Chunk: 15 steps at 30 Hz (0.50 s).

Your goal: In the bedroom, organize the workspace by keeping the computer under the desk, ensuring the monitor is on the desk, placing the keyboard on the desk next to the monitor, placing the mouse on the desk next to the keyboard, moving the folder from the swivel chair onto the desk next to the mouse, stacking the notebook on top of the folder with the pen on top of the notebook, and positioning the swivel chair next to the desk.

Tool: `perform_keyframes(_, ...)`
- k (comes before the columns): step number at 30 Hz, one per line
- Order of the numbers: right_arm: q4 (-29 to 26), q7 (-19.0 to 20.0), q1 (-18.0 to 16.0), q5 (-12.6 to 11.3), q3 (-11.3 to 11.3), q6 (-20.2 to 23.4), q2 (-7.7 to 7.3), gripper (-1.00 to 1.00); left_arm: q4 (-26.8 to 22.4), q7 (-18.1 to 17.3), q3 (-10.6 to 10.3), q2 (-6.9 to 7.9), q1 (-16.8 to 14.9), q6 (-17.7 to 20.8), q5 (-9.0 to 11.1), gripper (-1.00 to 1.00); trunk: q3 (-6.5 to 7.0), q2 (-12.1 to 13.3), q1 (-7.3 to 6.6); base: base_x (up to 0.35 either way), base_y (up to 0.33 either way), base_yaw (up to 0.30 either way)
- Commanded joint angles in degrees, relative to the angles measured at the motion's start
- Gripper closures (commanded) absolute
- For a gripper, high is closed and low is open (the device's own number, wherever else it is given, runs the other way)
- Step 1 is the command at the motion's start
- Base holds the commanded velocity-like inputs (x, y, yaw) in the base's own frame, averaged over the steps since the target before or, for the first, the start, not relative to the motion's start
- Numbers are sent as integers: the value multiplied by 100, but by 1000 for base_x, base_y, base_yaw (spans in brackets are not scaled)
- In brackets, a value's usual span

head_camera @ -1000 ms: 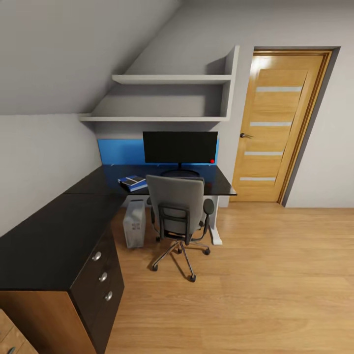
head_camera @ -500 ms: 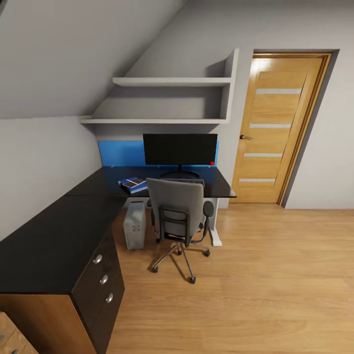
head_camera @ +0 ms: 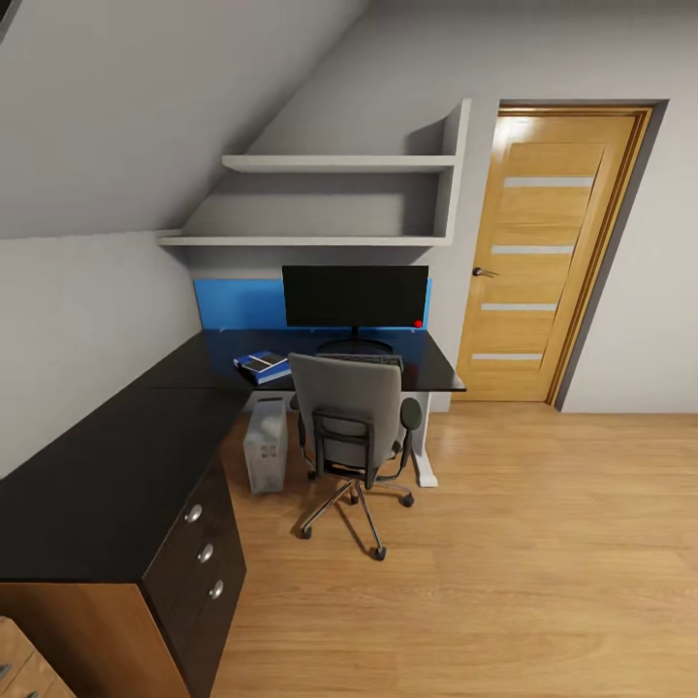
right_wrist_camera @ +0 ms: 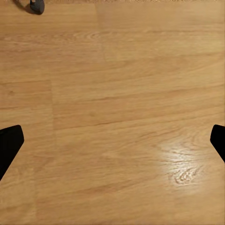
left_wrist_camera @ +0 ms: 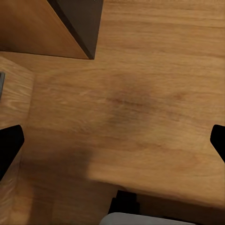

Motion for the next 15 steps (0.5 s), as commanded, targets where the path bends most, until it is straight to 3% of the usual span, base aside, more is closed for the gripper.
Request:
perform_keyframes(1,11,-9,-6,26,-41,-29,1,-100,2,24,-47,-1,-3,-13,34,-100,-6,-4,0,0,0,0)
perform_keyframes(15,11,-9,-6,27,-40,-26,1,-100,2,1,-38,-13,-4,-13,34,-100,-6,-4,0,0,0,0)
